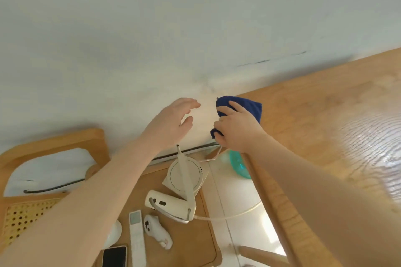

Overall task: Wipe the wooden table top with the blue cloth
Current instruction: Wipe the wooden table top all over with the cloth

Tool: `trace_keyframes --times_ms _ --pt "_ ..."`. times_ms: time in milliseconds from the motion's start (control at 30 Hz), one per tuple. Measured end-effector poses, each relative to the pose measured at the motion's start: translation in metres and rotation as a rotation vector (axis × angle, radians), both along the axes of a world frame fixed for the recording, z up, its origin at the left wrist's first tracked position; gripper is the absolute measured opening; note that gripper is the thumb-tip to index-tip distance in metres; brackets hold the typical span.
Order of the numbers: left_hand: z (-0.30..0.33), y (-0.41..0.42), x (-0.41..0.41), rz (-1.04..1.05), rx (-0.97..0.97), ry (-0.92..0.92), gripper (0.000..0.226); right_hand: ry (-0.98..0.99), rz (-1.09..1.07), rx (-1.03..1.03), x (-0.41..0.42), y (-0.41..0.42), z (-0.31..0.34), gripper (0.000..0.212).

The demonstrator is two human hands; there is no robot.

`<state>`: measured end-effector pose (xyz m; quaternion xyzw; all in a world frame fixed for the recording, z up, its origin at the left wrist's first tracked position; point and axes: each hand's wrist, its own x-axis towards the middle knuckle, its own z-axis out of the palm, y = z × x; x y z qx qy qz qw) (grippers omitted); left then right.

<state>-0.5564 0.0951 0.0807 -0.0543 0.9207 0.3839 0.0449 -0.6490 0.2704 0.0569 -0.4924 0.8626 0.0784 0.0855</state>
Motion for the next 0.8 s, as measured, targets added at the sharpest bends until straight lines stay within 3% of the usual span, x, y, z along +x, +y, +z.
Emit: trace_keyframes --times_ms 100,200,367,533,667,800 --pt "-0.003 0.008 -0.011 -0.064 -0.013 0.018 0.052 0.033 0.215 0.034 0.047 0.043 -0.005 0.048" --pt "-0.005 0.026 -0.027 -0.156 -0.090 0.050 0.069 0.003 0.356 0.054 0.041 0.061 -0.002 0.046" --pt "-0.014 0.039 -0.047 -0.338 -0.369 0.107 0.076 0.056 0.273 -0.086 -0.014 0.012 -0.004 0.048" --pt "-0.021 0.046 -0.049 -0.489 -0.556 0.084 0.066 -0.023 0.318 -0.163 0.036 0.068 -0.001 0.037" --pt "-0.025 0.058 -0.048 -0.418 -0.516 0.068 0.066 -0.089 0.402 -0.169 0.065 0.107 0.002 0.039" --pt "-0.017 0.065 -0.052 -0.342 -0.469 0.065 0.059 -0.125 0.413 -0.192 0.027 0.067 0.000 0.042"
